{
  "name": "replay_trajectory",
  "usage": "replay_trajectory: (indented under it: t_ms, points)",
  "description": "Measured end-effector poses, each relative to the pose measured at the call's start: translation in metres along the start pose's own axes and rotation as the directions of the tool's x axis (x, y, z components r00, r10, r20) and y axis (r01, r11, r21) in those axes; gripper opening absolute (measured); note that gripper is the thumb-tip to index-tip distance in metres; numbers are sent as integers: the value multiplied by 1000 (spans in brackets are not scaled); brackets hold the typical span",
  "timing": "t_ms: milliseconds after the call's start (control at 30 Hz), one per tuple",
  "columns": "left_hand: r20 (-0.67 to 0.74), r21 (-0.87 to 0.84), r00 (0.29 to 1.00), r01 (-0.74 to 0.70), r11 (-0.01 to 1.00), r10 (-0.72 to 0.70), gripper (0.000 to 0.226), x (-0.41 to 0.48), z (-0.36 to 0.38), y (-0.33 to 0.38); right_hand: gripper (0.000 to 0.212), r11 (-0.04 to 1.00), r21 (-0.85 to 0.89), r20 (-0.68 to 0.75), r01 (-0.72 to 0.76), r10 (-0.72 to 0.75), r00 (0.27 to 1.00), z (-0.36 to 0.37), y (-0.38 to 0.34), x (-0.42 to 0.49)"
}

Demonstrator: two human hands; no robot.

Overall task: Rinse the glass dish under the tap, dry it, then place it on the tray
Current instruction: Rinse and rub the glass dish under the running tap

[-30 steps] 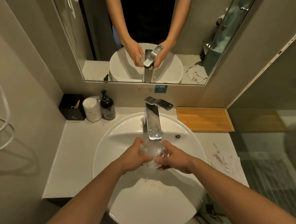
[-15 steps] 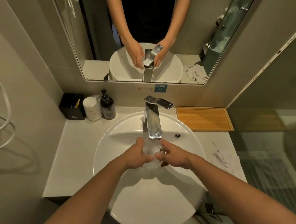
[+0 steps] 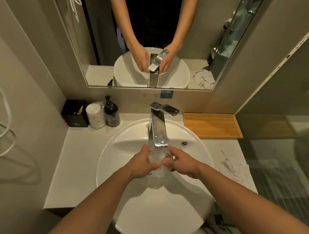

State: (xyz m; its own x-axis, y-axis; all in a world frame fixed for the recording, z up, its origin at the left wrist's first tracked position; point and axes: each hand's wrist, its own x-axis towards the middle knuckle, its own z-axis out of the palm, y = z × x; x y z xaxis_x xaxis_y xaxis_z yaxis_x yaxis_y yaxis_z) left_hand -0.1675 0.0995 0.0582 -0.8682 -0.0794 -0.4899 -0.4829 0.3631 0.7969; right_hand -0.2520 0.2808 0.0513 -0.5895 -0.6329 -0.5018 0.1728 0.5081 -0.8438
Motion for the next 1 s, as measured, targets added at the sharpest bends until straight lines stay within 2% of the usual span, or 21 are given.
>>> replay_trajectory:
  t_ms: [100, 167, 333, 400, 467, 533, 633, 700, 767, 800, 900, 1000]
  points:
    - [-22, -203, 999, 21, 979, -26, 43, -1, 5, 0, 53, 999, 53, -71, 1, 3, 997, 1, 2, -1]
    - [-24, -279, 999, 36, 960, -45, 40, 0, 9, -1, 55, 993, 112, -56, -24, 30, 998, 3, 6, -2]
    - [73, -186, 996, 63, 981, -50, 58, -2, 8, 3, 62, 998, 65, -17, -6, 7, 1000, 1, 6, -4]
    - [50, -158, 999, 30, 987, -22, 61, -2, 9, 6, 69, 999, 33, -34, 31, -30, 999, -1, 2, -4]
    - [5, -224, 1000, 26, 974, -26, 54, -1, 12, 8, 72, 998, 49, -46, 40, -38, 998, 0, 1, -3]
    - [-14, -279, 1000, 18, 960, -23, 49, -1, 14, 8, 68, 995, 95, -54, 28, -22, 998, 0, 3, -4]
    - [49, -339, 999, 33, 940, -17, 46, -4, 13, 5, 56, 990, 140, -42, -33, 40, 998, -2, 6, -6]
    - [93, -274, 995, 49, 960, -24, 40, -6, 8, 3, 51, 992, 117, -21, -45, 48, 999, -3, 5, -9]
    - [121, -183, 993, 28, 983, -5, 23, -6, 2, 1, 49, 999, 42, -14, -2, 3, 1000, -4, 4, -11]
    - [137, -216, 991, 28, 976, 2, 14, -6, 1, 0, 49, 1000, 8, -18, 26, -26, 999, -4, 4, -12]
    - [109, -360, 994, 69, 930, -31, 10, -9, 3, -3, 46, 997, -9, -73, 75, -75, 994, -1, 5, -14]
    - [40, -430, 996, 91, 898, -82, 22, -13, 10, -8, 40, 996, -18, -119, 92, -94, 988, 4, 8, -16]
